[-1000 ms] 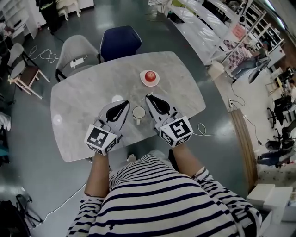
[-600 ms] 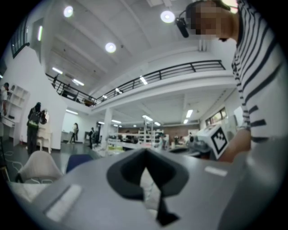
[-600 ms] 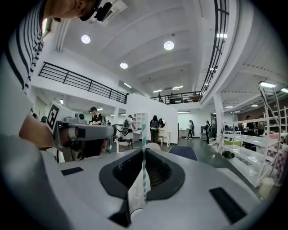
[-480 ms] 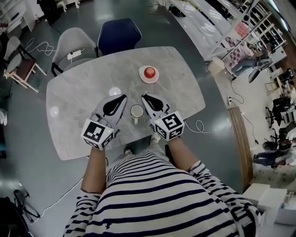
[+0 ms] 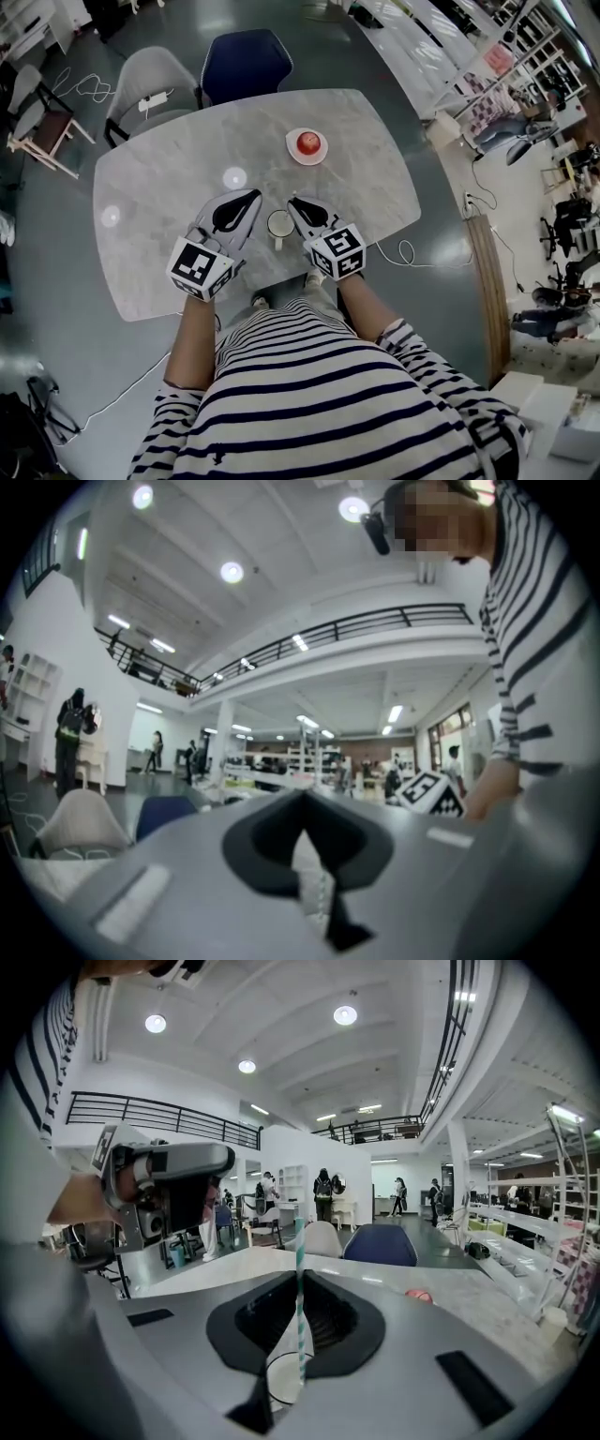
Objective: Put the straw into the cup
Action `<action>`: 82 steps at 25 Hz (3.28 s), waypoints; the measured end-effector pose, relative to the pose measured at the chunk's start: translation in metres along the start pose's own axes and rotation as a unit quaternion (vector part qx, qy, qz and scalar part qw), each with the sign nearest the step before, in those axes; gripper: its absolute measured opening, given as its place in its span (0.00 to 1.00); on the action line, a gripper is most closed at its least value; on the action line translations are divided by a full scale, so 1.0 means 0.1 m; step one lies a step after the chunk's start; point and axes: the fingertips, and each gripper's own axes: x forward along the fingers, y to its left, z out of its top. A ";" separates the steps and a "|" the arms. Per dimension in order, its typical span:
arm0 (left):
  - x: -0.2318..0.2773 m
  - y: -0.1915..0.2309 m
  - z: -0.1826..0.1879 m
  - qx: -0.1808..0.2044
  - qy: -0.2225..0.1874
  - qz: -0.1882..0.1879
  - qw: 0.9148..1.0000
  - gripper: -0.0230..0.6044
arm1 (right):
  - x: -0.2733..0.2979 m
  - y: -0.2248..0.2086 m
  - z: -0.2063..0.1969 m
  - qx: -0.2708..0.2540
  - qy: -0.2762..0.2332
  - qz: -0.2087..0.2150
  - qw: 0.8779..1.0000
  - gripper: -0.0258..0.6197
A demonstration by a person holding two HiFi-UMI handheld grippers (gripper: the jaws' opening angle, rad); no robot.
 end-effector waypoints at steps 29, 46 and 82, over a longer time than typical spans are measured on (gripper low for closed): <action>0.00 0.00 -0.09 -0.003 0.019 -0.004 1.000 0.05 | 0.35 0.04 -0.84 0.004 0.123 0.028 0.992 0.08; -0.03 0.03 -0.13 -0.004 0.024 -0.004 1.000 0.05 | 0.45 0.03 -0.86 0.007 0.129 0.023 0.991 0.08; -0.13 0.06 -0.22 -0.010 0.032 -0.015 0.999 0.05 | -0.02 0.15 0.47 -0.001 -0.044 0.017 0.999 0.11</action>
